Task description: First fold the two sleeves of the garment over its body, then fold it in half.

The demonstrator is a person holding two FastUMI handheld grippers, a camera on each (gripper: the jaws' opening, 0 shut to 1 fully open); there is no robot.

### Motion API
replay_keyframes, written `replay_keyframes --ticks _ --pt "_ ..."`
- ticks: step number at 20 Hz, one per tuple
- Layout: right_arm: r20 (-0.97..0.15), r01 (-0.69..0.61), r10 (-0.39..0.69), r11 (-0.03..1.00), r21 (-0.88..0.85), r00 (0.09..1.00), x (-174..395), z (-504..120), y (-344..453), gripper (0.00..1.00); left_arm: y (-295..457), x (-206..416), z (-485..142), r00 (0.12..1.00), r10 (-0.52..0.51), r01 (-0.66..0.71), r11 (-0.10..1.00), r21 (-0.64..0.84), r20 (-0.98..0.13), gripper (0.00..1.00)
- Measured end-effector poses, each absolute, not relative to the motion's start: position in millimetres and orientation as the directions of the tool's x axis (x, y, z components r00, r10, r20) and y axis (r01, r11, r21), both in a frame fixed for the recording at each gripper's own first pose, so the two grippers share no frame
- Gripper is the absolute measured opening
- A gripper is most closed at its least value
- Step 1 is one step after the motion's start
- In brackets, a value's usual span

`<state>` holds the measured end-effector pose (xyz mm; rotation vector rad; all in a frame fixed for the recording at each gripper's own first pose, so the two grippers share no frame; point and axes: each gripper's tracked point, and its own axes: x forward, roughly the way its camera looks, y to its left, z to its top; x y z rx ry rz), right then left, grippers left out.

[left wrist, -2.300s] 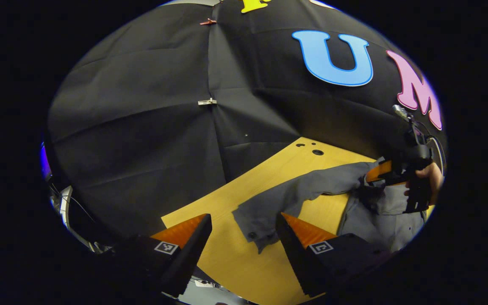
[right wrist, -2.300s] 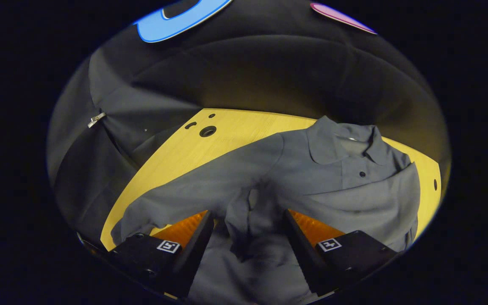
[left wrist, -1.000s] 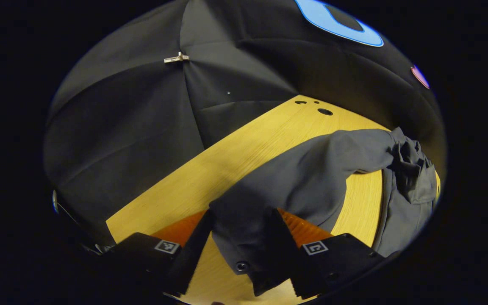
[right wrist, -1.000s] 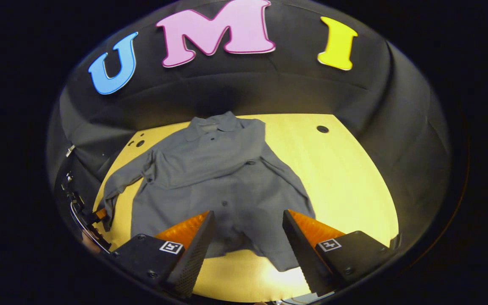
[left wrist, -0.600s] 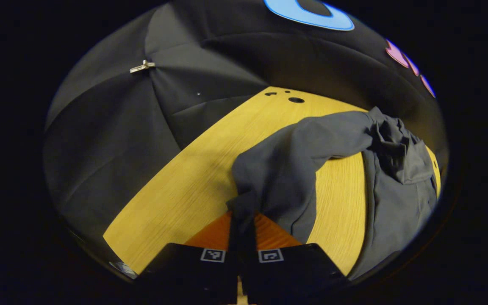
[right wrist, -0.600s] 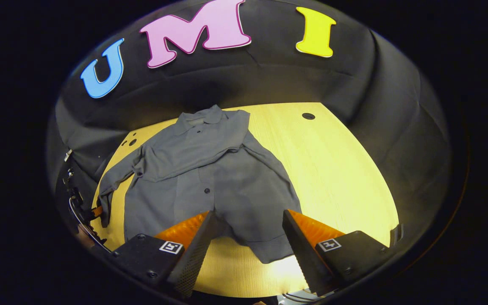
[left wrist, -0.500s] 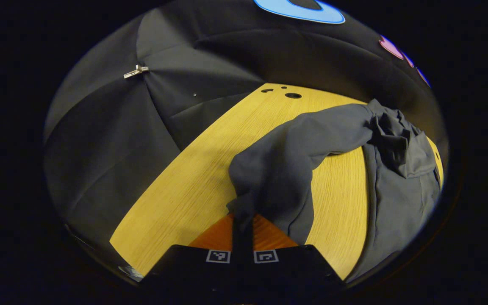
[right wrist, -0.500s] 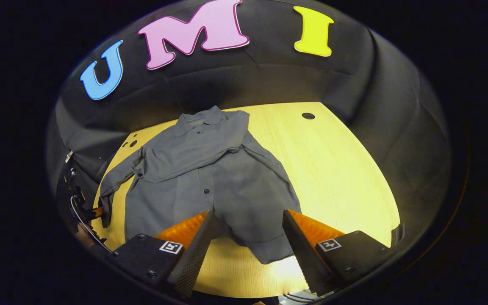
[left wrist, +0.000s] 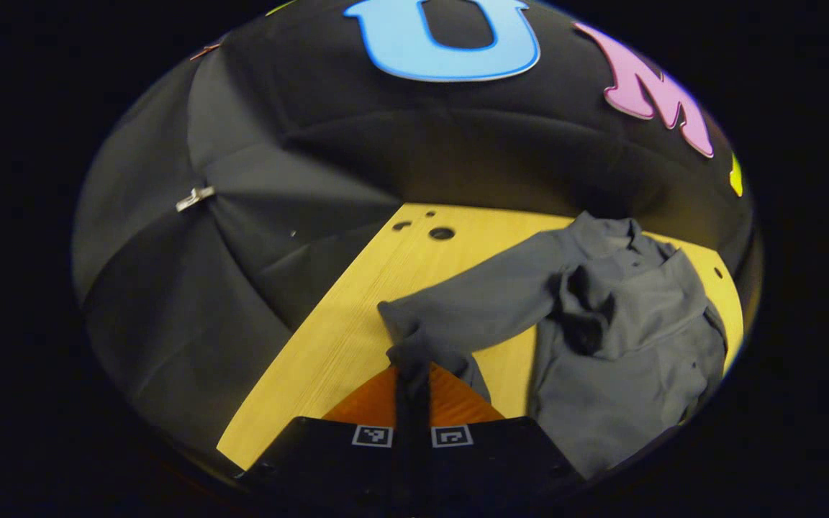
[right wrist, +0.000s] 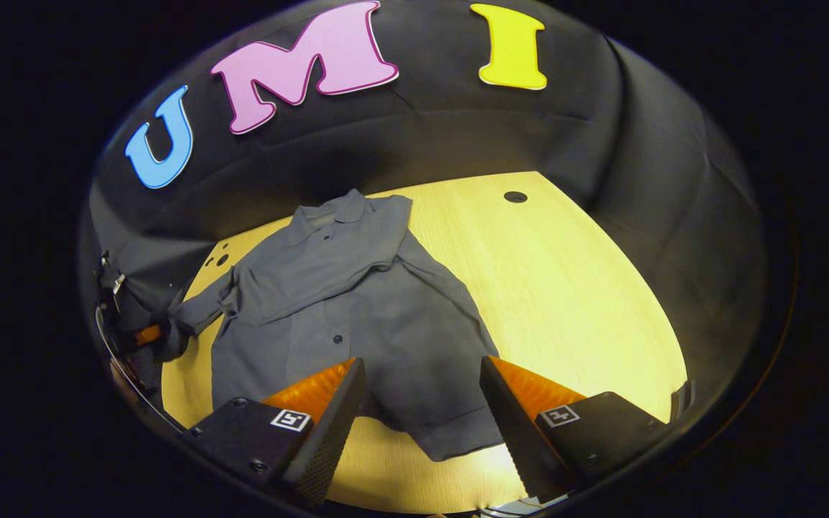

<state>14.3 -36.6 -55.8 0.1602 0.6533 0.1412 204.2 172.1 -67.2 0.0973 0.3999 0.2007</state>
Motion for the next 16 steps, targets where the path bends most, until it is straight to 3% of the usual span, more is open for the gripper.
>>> replay_keyframes --ticks 8,14,16 --pt "-0.613 -0.024 0.164 0.973 0.230 0.773 10 -75 -62 0.99 5 262 -14 0.951 -0.053 0.096 0.987 0.128 -0.303 0.05" --pt "-0.628 -0.031 0.157 0.978 0.206 0.762 13 -87 -82 0.99 -137 277 -20 0.903 -0.286 0.315 0.948 0.040 -0.320 0.05" --pt "-0.624 -0.014 0.148 0.977 0.215 0.767 14 -85 -89 0.99 -166 281 -34 0.885 -0.321 0.346 0.938 0.015 -0.336 0.05"
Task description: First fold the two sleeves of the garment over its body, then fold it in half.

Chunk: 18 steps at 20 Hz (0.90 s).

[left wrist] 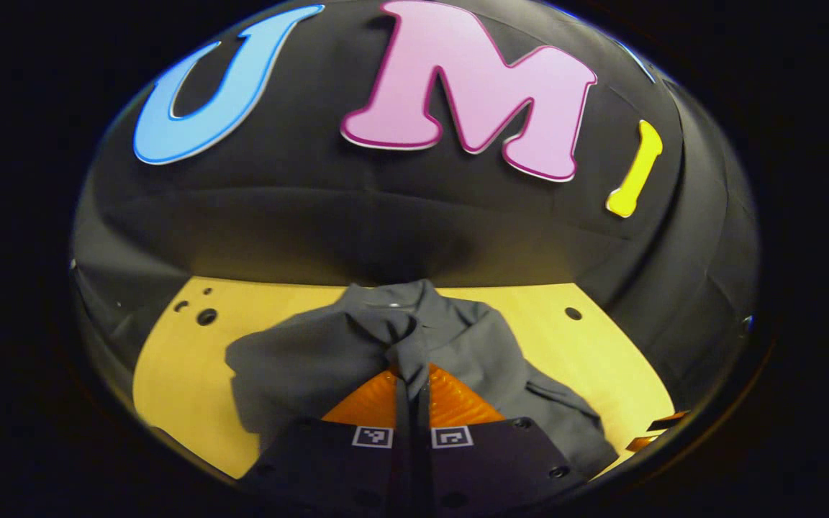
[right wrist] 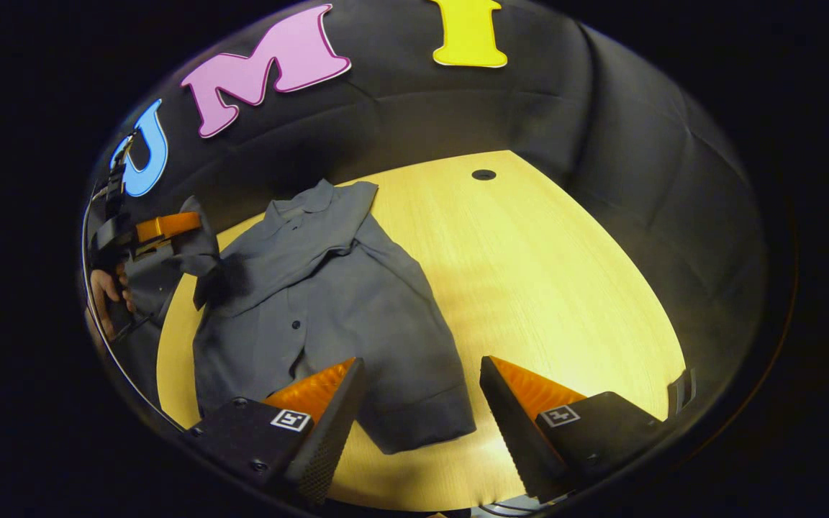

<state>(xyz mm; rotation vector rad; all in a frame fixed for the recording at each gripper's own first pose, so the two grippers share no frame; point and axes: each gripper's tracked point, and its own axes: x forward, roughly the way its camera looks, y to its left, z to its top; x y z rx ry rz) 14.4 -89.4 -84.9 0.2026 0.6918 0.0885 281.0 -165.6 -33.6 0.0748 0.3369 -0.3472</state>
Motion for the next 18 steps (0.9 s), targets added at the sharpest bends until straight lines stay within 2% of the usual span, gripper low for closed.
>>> replay_keyframes --ticks 5,11,13,14,15,17,18 --pt "-0.628 -0.025 0.139 0.982 0.186 0.765 28 -92 -110 0.99 -219 301 -71 0.840 -0.368 0.398 0.917 -0.008 -0.399 0.05" --pt "-0.642 -0.019 0.139 0.982 0.190 0.754 34 -99 -117 0.99 -273 325 -101 0.812 -0.392 0.459 0.887 0.058 -0.432 0.06" --pt "-0.650 -0.016 0.150 0.978 0.207 0.745 34 -103 -112 0.99 -280 331 -107 0.820 -0.368 0.459 0.881 0.118 -0.439 0.10" --pt "-0.655 -0.019 0.152 0.978 0.205 0.741 35 -105 -111 0.99 -283 332 -110 0.823 -0.361 0.461 0.875 0.145 -0.440 0.19" --pt "-0.657 -0.025 0.153 0.979 0.201 0.738 36 -106 -109 0.99 -290 331 -110 0.818 -0.374 0.476 0.867 0.147 -0.437 0.15" --pt "-0.664 -0.038 0.165 0.979 0.201 0.729 39 -108 -104 0.99 -302 324 -106 0.803 -0.416 0.503 0.857 0.114 -0.426 0.39" --pt "-0.668 -0.044 0.172 0.978 0.204 0.724 40 -109 -102 0.99 -300 320 -103 0.799 -0.428 0.508 0.856 0.093 -0.422 0.58"
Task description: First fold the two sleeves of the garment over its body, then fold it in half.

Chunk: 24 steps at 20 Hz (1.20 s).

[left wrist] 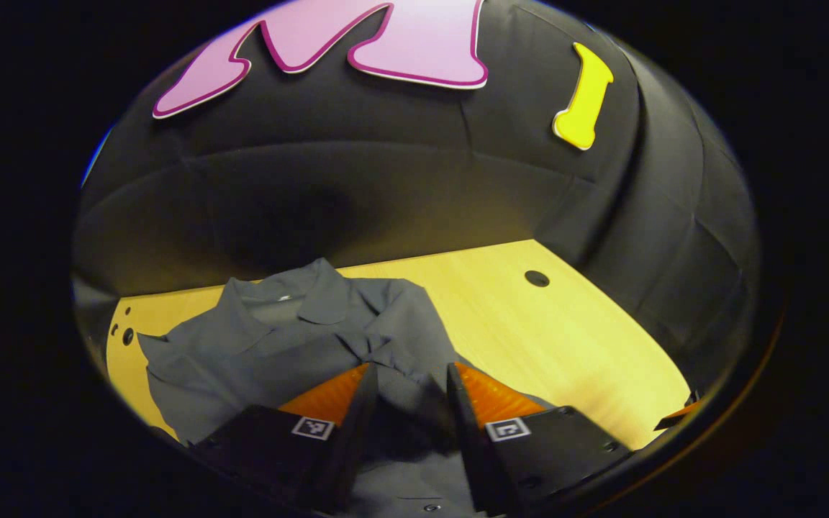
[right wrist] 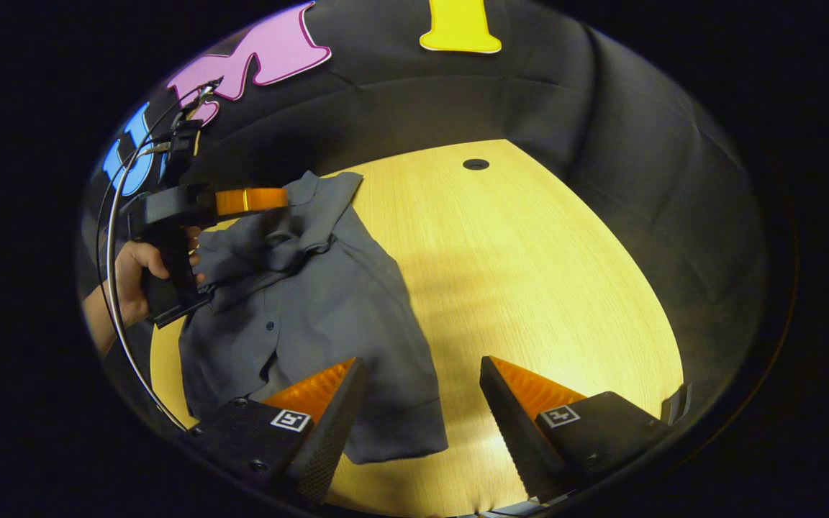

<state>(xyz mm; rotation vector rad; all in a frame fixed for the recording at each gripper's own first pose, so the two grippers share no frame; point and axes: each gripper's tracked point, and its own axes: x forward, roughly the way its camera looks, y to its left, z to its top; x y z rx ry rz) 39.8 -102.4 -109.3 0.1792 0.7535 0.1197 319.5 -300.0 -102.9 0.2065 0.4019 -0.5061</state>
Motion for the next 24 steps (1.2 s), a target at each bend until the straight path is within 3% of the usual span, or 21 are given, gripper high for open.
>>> replay_keyframes --ticks 4,5,11,16,20,24 --pt "-0.692 -0.051 0.187 0.976 0.213 0.697 42 -117 -91 0.99 -261 303 -89 0.813 -0.410 0.453 0.892 0.005 -0.414 0.92" --pt "-0.696 -0.057 0.189 0.976 0.208 0.693 43 -119 -88 0.99 -243 298 -87 0.821 -0.397 0.431 0.902 -0.011 -0.410 0.96" --pt "-0.742 -0.107 0.207 0.978 0.181 0.638 43 -142 -75 0.99 -100 236 -87 0.862 -0.262 0.295 0.955 0.011 -0.434 0.96" --pt "-0.794 -0.083 0.207 0.977 0.195 0.572 41 -165 -73 0.99 20 159 -146 0.847 -0.073 0.104 0.994 0.028 -0.526 0.96" --pt "-0.815 -0.077 0.214 0.976 0.205 0.539 38 -172 -60 0.99 67 112 -196 0.798 0.016 -0.011 1.000 0.011 -0.603 0.96" --pt "-0.829 -0.118 0.212 0.977 0.177 0.518 32 -174 -42 0.99 80 85 -224 0.763 0.026 -0.040 0.999 -0.007 -0.645 0.92"
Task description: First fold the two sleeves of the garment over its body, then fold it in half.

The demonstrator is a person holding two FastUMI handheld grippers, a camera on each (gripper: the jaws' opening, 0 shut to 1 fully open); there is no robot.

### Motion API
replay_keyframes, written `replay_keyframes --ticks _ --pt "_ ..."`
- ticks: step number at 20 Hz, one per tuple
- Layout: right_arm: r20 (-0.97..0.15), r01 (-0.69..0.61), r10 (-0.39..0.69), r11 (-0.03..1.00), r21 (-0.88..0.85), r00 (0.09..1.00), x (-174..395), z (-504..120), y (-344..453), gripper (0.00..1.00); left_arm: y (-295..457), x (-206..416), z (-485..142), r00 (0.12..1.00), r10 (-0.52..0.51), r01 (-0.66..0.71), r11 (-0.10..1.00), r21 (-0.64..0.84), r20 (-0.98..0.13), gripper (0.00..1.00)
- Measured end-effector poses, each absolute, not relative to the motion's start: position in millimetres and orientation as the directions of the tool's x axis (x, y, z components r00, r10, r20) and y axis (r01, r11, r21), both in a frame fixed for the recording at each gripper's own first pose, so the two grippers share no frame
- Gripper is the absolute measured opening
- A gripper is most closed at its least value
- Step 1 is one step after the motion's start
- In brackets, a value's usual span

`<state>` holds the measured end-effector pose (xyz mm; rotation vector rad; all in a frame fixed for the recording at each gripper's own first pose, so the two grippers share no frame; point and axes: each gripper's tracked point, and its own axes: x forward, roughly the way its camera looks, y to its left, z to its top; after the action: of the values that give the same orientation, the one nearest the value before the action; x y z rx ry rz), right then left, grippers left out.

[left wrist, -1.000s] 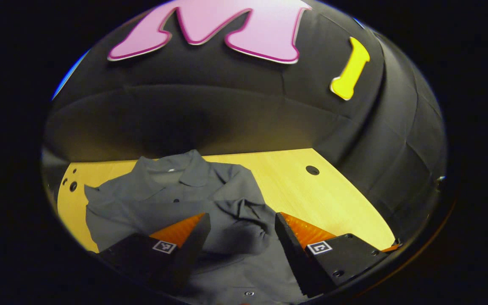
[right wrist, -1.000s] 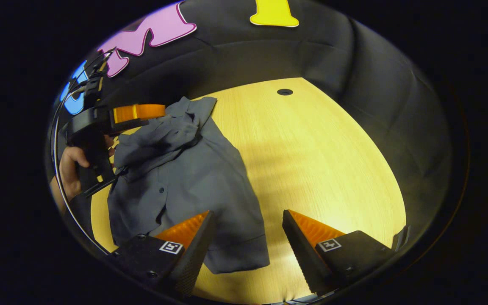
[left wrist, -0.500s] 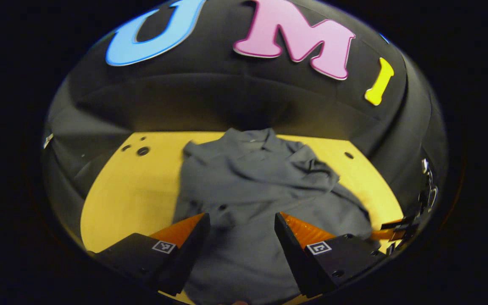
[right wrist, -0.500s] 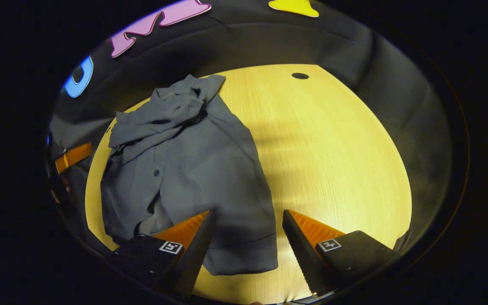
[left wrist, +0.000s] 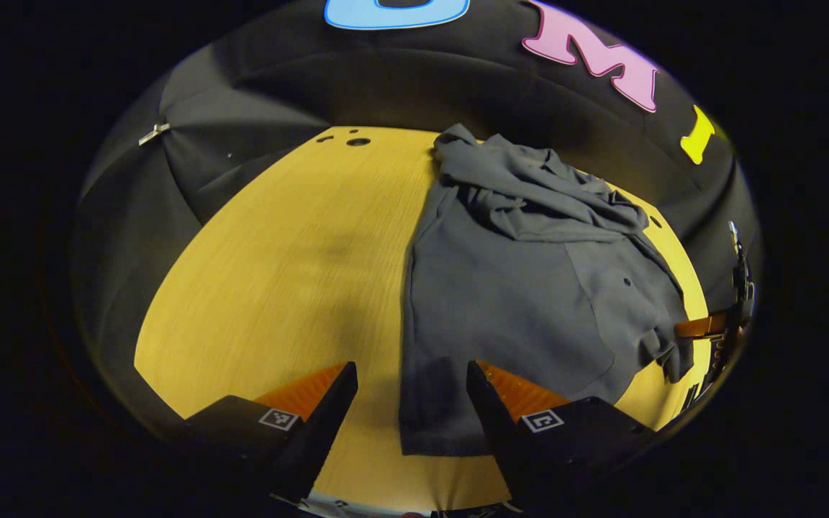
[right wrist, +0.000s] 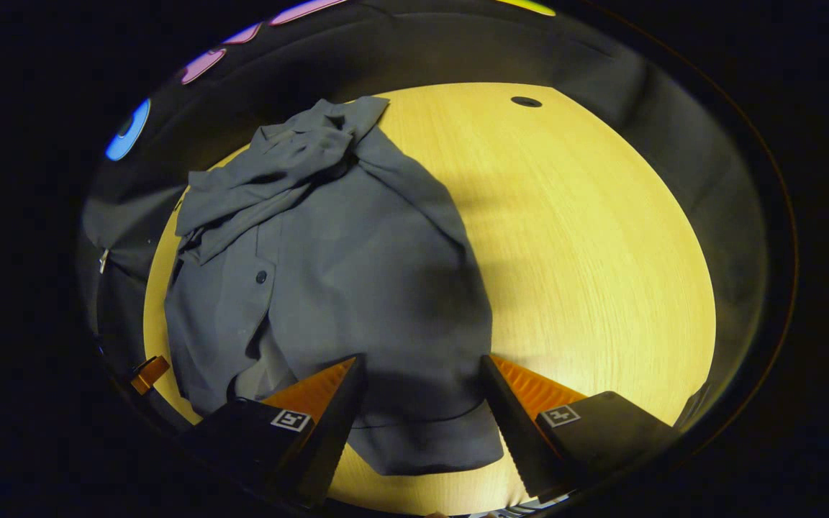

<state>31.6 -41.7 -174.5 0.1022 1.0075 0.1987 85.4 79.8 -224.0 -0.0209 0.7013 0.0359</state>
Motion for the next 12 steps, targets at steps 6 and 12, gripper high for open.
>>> replay_keyframes --ticks 6,12 --pt "-0.843 -0.222 0.263 0.959 0.175 0.470 9 -175 -1 0.99 60 72 -240 0.741 -0.039 -0.004 0.998 -0.062 -0.670 0.96" --pt "-0.857 -0.279 0.172 0.960 0.035 0.486 6 -183 10 0.99 53 74 -241 0.730 -0.028 0.016 1.000 -0.024 -0.682 0.98"
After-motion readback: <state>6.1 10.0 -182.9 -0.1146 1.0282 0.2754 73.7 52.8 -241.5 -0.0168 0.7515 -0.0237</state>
